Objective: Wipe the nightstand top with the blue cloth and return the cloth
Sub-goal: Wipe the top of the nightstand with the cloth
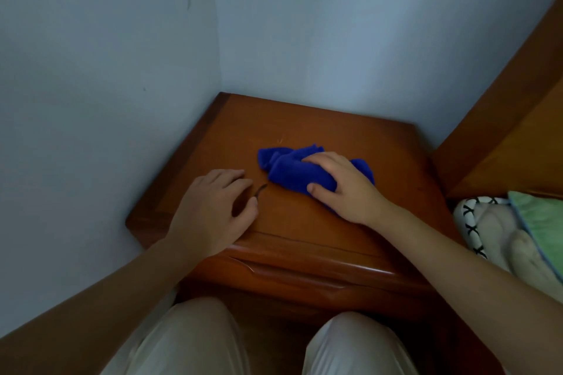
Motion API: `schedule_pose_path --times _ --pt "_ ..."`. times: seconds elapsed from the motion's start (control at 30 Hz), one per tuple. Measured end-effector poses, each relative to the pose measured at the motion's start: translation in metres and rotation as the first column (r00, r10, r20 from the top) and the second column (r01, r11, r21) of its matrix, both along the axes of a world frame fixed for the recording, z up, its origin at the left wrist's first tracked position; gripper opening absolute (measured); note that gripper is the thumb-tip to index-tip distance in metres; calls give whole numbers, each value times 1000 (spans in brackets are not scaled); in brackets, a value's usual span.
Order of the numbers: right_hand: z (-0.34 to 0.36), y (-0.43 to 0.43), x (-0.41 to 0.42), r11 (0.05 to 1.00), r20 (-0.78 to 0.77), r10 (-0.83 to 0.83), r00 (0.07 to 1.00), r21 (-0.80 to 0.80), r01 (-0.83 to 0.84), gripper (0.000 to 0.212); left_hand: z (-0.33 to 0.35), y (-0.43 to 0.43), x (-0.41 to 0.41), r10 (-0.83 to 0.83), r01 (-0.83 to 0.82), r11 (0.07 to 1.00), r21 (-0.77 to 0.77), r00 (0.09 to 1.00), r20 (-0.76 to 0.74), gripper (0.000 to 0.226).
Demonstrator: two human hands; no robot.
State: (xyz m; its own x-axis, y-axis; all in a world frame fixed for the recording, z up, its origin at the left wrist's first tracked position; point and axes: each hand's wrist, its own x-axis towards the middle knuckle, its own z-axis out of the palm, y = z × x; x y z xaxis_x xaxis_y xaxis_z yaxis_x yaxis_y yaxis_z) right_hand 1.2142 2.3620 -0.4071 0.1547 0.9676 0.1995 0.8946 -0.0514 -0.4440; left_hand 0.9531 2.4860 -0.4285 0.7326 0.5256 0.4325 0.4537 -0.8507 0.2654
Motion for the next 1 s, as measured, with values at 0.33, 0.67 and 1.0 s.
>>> schedule_pose_path --times 0.33,0.67,1.0 --pt "-2 77 30 976 -18 -219 976 -1 219 54 1 1 0 -7 7 1000 -7 1000 18 44" --pt "-4 2 -48 995 -34 -83 996 60 85 51 5 -7 -4 24 -23 1000 -11 995 97 35" --pt "7 -20 -73 998 -8 61 998 15 -61 44 10 29 -48 53 -53 999 -6 999 9 45"
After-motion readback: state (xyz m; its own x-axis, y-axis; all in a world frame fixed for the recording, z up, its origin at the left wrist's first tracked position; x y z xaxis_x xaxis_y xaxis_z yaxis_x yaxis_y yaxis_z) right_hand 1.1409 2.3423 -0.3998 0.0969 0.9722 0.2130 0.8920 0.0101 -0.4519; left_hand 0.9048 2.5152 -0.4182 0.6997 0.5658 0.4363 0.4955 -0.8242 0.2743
